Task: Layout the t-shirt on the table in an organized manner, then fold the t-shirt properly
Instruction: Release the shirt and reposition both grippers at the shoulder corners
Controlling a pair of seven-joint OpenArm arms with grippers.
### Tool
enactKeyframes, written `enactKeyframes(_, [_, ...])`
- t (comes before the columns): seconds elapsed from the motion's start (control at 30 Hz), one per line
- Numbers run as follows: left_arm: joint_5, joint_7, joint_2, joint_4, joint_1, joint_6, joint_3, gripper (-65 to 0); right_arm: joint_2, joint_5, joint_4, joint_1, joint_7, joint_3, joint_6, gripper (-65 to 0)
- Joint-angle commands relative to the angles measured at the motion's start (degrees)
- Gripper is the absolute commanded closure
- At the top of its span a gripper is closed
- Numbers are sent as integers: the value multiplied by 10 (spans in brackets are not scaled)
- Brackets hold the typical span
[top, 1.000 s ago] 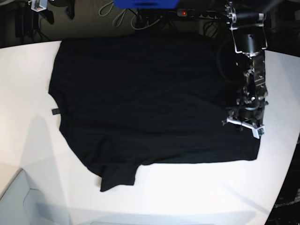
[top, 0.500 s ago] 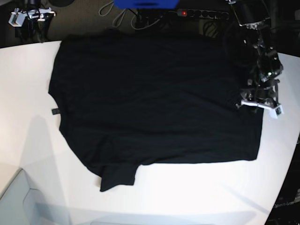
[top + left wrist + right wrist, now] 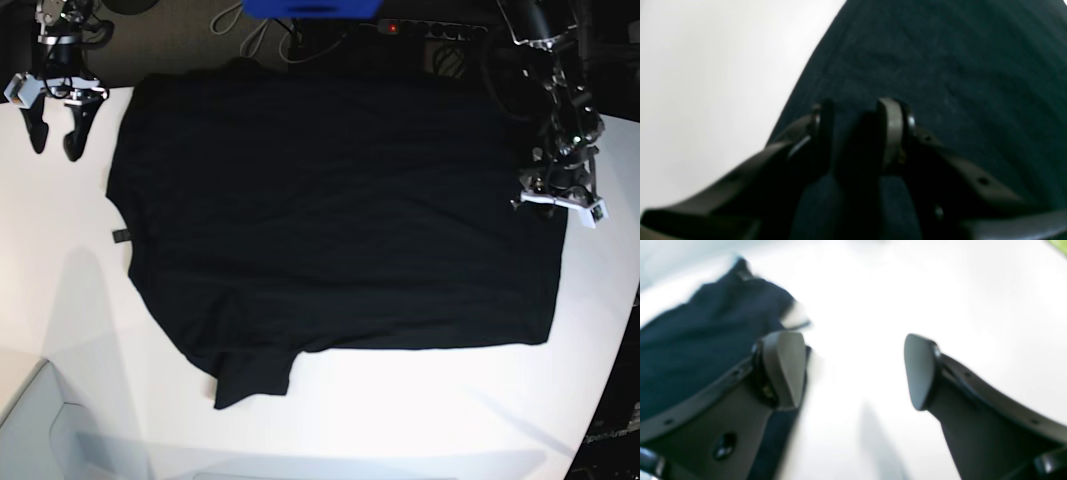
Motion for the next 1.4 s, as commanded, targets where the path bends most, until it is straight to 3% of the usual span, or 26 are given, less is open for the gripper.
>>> enactKeyframes(0.0, [5,49,-2,-21,2,12,0,-217,3,5,17,0,14,-14,4,-463])
enactKeyframes(0.17, [17,6,-2,-75,-17,12,4,-217,3,0,32,4,14,-120,4,-463])
enactKeyframes(0.3, [67,-16,0,-112,-49,12,4,-217,-3,-53,39,4,7,-184,4,-463])
enactKeyframes(0.5, [95,-16,2,-145,-100,10,4,-217,-31,-99,52,35,-134,-206,4,-463])
enactKeyframes(0.63, [95,-16,2,-176,-129,9,4,-217,-28,-109,48,84,-235,-205,4,-463])
enactKeyframes(0.73, [95,-17,1,-210,-153,9,4,-217,-19,-110,34,118,-266,-204,4,-463])
enactKeyframes(0.83, [95,-39,0,-253,-182,9,4,-217,-4,-110,4,152,-277,-203,4,-463])
enactKeyframes(1.07, [93,-158,-1,-397,-257,12,45,-217,42,-110,-127,253,-276,-203,3,-463])
enactKeyframes(1.37, [89,-170,15,-423,-305,12,87,-217,82,-107,-194,325,-272,-203,3,-463])
